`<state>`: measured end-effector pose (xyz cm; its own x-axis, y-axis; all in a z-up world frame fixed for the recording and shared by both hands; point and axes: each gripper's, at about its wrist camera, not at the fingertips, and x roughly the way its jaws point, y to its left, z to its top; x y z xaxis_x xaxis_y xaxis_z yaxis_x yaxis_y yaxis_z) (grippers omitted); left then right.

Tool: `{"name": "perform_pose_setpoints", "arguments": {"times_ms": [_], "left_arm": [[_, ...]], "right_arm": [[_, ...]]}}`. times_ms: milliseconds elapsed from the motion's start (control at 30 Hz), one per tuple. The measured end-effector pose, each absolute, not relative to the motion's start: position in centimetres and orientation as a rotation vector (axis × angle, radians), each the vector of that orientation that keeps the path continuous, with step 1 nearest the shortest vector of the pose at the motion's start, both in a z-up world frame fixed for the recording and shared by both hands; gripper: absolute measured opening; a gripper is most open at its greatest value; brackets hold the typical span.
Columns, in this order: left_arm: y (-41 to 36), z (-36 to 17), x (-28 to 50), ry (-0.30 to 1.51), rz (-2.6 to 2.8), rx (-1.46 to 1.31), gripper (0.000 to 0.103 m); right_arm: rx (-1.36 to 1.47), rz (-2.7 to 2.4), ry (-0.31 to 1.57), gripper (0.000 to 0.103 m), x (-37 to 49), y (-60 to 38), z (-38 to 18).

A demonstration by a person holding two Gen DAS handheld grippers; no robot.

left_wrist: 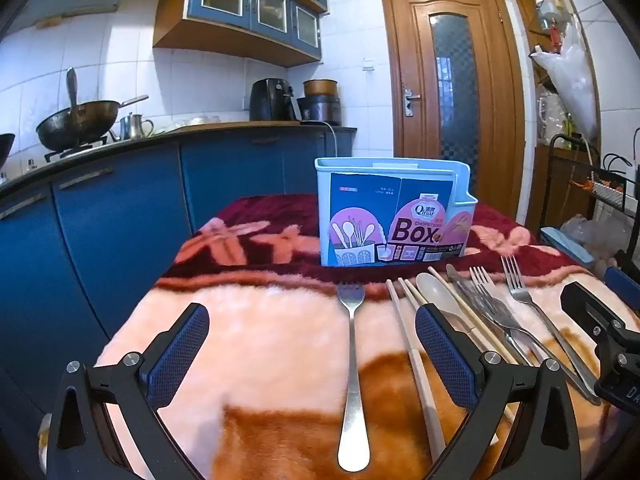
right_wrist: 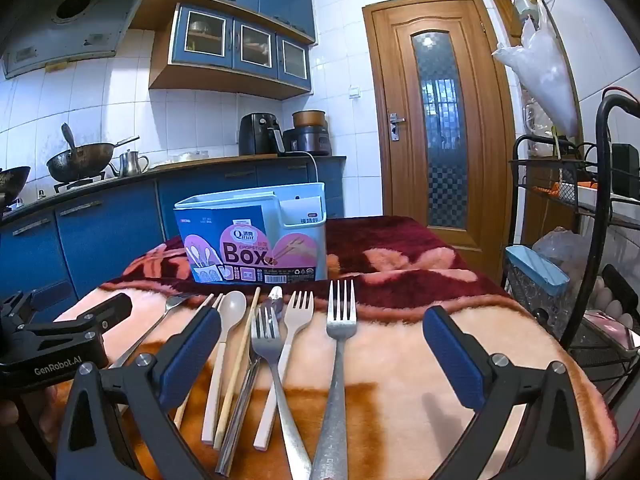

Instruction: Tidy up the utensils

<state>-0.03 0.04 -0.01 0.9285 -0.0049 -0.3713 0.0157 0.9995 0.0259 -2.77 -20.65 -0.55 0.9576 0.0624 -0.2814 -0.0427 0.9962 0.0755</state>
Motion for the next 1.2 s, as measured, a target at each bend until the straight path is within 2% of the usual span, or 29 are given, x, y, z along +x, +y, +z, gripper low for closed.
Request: {"name": "perform_pose_setpoints", "arguments": {"times_ms": [1200], "left_arm": [[-0.01, -0.19, 0.09, 0.389, -0.013, 0.045, 0.102]], "right_arm": [[0.077, 0.052, 0.308, 0.103, -2.46, -20.82, -0.49]]}}
